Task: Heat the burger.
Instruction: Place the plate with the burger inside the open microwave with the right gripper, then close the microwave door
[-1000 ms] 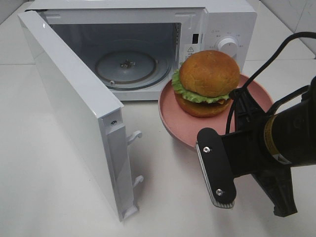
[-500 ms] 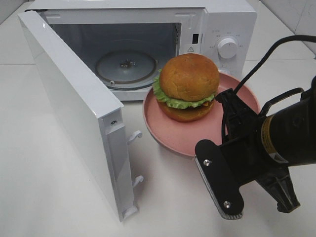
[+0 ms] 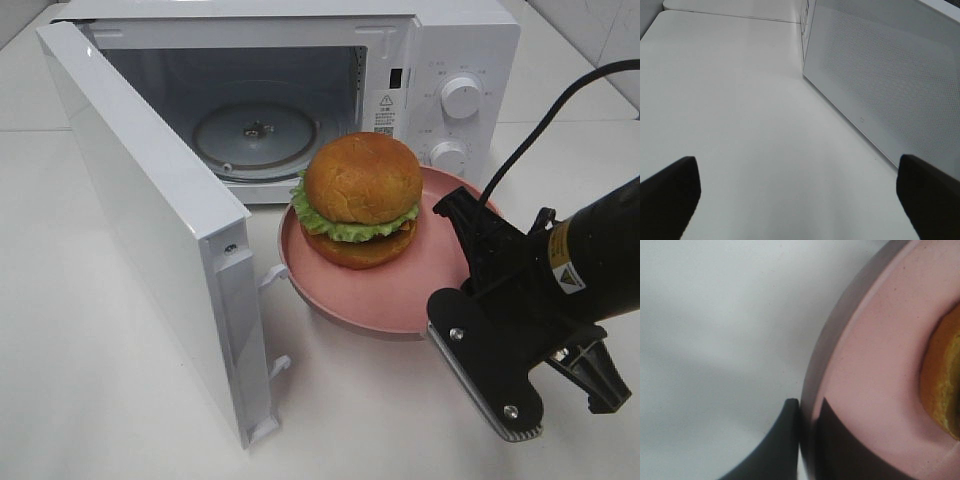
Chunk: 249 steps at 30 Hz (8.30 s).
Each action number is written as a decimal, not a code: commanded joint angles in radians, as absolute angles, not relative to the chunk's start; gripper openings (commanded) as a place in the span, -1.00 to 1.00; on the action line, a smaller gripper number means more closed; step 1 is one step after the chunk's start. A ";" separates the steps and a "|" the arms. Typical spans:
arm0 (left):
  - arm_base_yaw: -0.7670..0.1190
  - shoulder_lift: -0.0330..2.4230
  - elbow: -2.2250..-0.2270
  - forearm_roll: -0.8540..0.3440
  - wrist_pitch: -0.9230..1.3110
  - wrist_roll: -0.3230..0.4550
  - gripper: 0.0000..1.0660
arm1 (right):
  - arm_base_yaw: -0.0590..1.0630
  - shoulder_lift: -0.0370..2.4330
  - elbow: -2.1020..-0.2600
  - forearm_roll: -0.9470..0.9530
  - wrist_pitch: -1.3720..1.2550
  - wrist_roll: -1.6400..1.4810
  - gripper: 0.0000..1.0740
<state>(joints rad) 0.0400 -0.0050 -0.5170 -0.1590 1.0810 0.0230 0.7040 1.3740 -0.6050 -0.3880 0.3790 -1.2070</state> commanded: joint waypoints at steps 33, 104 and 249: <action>0.044 -0.023 -0.516 -0.160 1.066 0.023 0.88 | 0.609 1.468 -0.762 -0.130 0.298 -1.529 -1.00; 0.044 -0.023 -0.516 -0.152 1.067 0.023 0.88 | 0.643 2.049 -1.430 -0.220 0.389 -1.206 -1.00; 0.044 -0.023 -0.516 -0.141 1.067 0.023 0.88 | 0.642 1.503 -1.140 -0.358 0.976 0.176 0.37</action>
